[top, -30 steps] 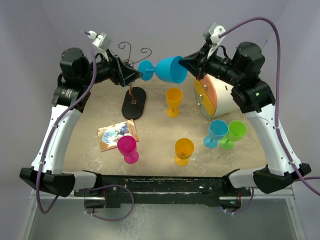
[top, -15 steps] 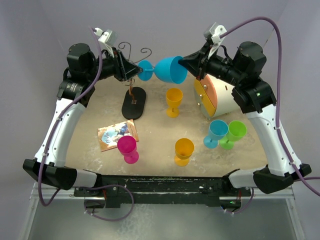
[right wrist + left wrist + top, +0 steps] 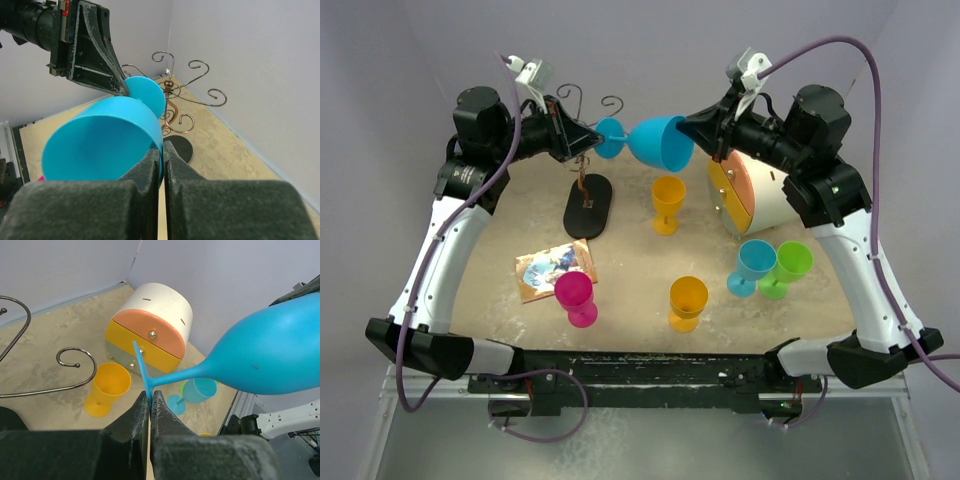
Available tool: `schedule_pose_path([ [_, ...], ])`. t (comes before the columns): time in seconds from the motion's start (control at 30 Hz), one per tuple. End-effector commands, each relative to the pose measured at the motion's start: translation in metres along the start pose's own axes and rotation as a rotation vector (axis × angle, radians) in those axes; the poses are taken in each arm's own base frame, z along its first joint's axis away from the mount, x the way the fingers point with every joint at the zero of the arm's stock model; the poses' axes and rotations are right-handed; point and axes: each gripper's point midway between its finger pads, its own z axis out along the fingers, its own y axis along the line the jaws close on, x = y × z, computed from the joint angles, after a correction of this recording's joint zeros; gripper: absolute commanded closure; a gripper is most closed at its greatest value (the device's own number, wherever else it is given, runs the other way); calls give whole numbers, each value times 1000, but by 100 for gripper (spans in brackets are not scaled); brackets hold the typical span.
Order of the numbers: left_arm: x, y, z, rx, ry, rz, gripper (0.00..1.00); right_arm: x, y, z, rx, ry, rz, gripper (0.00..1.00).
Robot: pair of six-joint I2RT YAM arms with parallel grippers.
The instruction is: Place the wine glass upside down on the wine glass rack
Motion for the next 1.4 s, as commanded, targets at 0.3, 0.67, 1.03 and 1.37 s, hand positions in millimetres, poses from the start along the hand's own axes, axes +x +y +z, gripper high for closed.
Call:
schedule_pose_path([
  [0.3,-43,-13,-48,12,-141,36,100,-15,12,-26,0,-54,-128,24],
  [0.67,-84,21,-103,-352,-283,275,100,8,-7,-52,141,21,-174,7],
  [1.03,-120,47,-187,-831,-350,566,100,93,-53,-64,324,188,-207,4],
  [1.37,-151,56,-251,-1161,-332,794,100,133,-55,-74,302,219,-152,0],
])
